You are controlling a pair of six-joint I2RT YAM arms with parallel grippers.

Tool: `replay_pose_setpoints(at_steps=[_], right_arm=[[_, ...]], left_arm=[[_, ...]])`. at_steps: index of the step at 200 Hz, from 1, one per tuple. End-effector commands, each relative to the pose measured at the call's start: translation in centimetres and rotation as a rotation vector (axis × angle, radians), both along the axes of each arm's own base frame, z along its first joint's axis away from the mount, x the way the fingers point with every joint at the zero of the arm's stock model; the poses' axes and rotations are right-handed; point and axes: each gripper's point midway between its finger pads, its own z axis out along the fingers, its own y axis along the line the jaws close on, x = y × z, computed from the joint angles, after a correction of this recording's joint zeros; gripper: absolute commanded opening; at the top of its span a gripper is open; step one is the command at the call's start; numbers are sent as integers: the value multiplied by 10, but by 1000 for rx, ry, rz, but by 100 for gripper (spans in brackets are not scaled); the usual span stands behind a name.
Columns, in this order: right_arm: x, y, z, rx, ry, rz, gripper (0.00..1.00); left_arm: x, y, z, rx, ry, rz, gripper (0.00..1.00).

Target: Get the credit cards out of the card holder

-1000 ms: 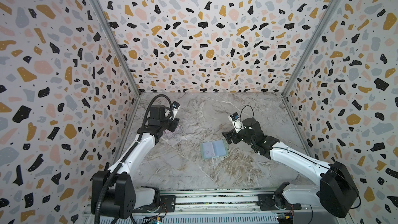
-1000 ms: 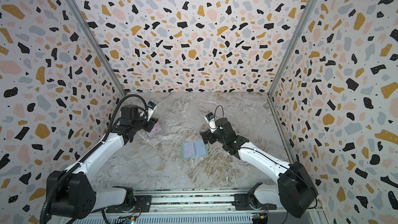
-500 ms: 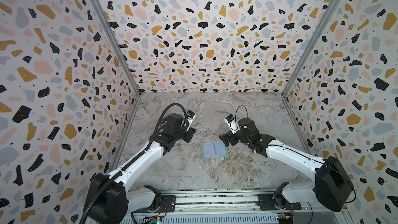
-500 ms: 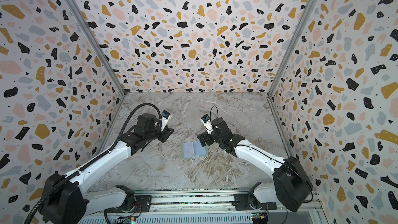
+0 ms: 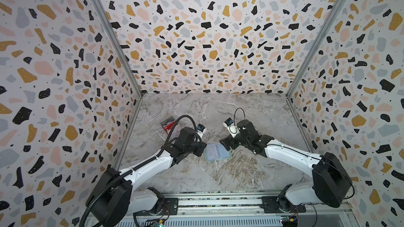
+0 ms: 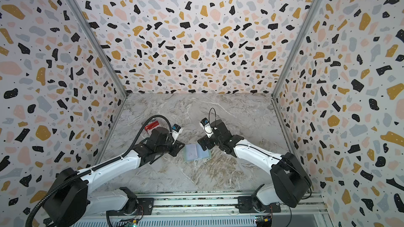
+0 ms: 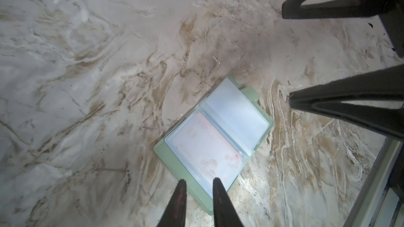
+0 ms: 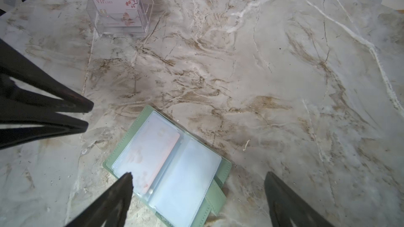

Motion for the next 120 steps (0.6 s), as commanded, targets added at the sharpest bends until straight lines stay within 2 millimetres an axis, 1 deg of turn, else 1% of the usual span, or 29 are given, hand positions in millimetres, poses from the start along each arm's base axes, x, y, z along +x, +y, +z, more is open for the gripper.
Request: replay_pose_setpoints(at_steps=[1,19,56,98,120], right_arm=[[2,9,17,23,-13,13,93],[1,11,15,22,-7,15,93],[-2,14,11,16,5,20,92],[-4,19,4,2,22,30,91],[-6,23,-1,-4,35,36,90]], left_arm=[[0,-13,-2,-44,8,-15,18],[-1,-13,-15,-26,40,-12,15],[-3,-10,-35,1,82,-2,12],[-9,-7,-54,23,115,-2,8],[-11,-9,-61,13,134,-12,6]])
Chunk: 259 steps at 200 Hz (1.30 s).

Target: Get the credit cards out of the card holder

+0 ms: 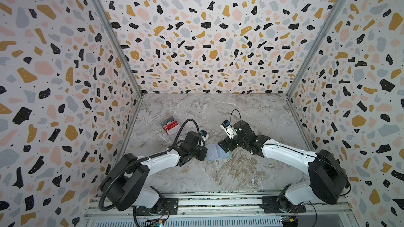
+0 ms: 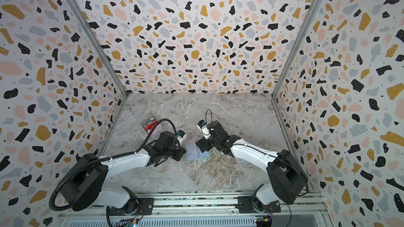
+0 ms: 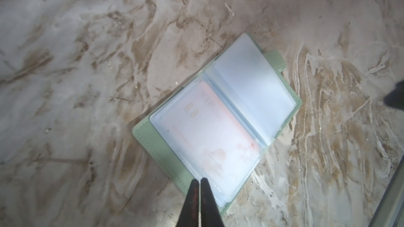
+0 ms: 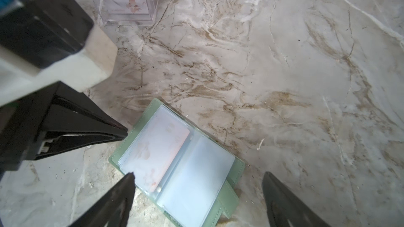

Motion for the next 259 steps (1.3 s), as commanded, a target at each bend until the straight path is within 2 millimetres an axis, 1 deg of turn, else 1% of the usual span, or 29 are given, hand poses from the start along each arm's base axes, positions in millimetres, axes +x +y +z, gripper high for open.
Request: replay_pose_setpoints(at_steps=[1,69,98,142,162,180,206,229,259], right_arm=[[2,10,13,20,-5,4,90],[-4,25,-3,14,53,24,86],[-5,33,-9,34,81,28,83],[-14,43,-24,23,126,47,80],[-18,48,-29,15,137,54,80],[-24,54,-35,3,145,73,82],[-27,60,-43,-21,144,73,83],[-29,64,-52,-44,153,73,82],[-31,67,-59,-59,158,70,81]], left_arm=[[-2,-8,-2,-36,1,-18,6],[-7,-3,-17,-8,23,-21,2],[-12,1,-27,6,41,-23,0],[-17,3,-36,10,57,-21,0],[-18,4,-39,11,64,-18,0],[-19,5,-41,14,67,-16,0],[-22,8,-45,20,74,-13,0],[-23,8,-46,20,77,-12,0],[-24,9,-47,23,82,-12,0]])
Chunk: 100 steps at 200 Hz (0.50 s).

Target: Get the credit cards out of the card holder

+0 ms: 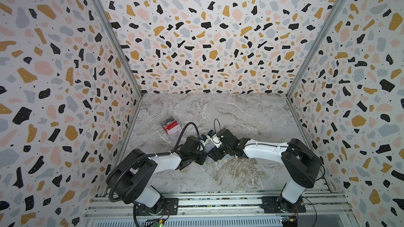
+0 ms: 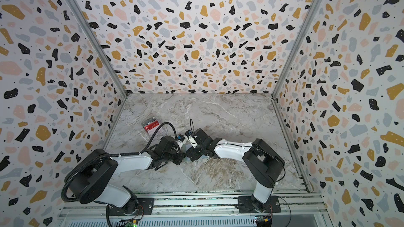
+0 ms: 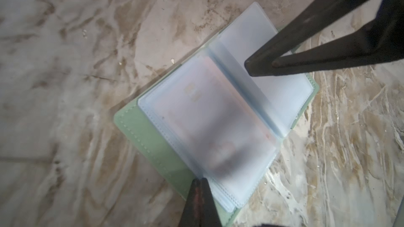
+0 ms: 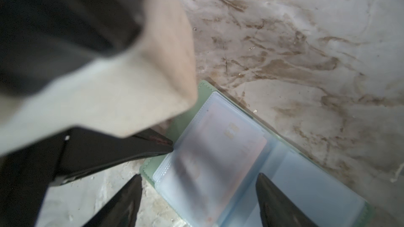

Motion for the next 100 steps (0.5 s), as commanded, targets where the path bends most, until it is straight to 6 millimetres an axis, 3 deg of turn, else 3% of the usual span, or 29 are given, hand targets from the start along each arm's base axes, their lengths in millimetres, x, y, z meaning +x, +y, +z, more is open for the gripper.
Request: replay_pose_setpoints(at_steps=[1,100], right_arm=[[3,8,6,5,-14,-8,81],[-3,3,-12,-3,5,-76,80]], left_arm=[[-18,10,-23,54,73,-10,0],[-26,6,-29,-16,90,-5,0]])
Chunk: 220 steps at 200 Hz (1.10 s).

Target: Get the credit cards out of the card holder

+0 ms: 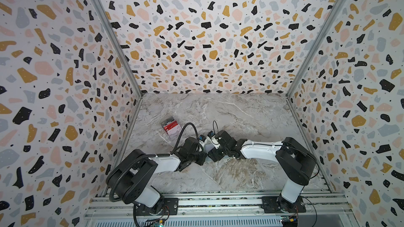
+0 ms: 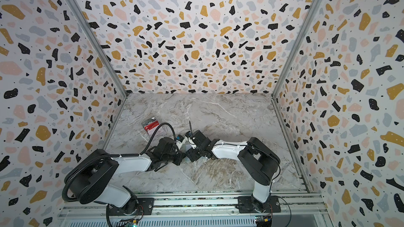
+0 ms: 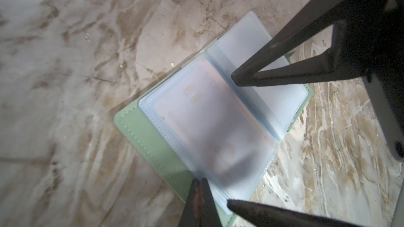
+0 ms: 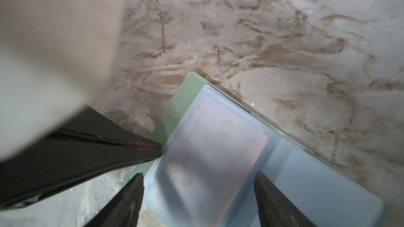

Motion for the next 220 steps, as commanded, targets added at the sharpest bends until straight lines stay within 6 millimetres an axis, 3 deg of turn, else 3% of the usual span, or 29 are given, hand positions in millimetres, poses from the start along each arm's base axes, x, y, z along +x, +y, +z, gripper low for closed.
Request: replay_pose_setpoints(at_steps=[1,76,152,220], right_arm=[[-3,1,0,11,-6,-33,80],[-5,-19,-14,-60,-61,-114,78],[-10,-19,-22,-86,-71,-104,76],[-7,-29,-22,-105,-79,-164,64]], left_arm=[[-25,8,-30,39,114,-17,0],[-27,11,-33,41,126,-3,0],[-27,13,-35,54,129,6,0],[-26,15,-37,65,133,15,0]])
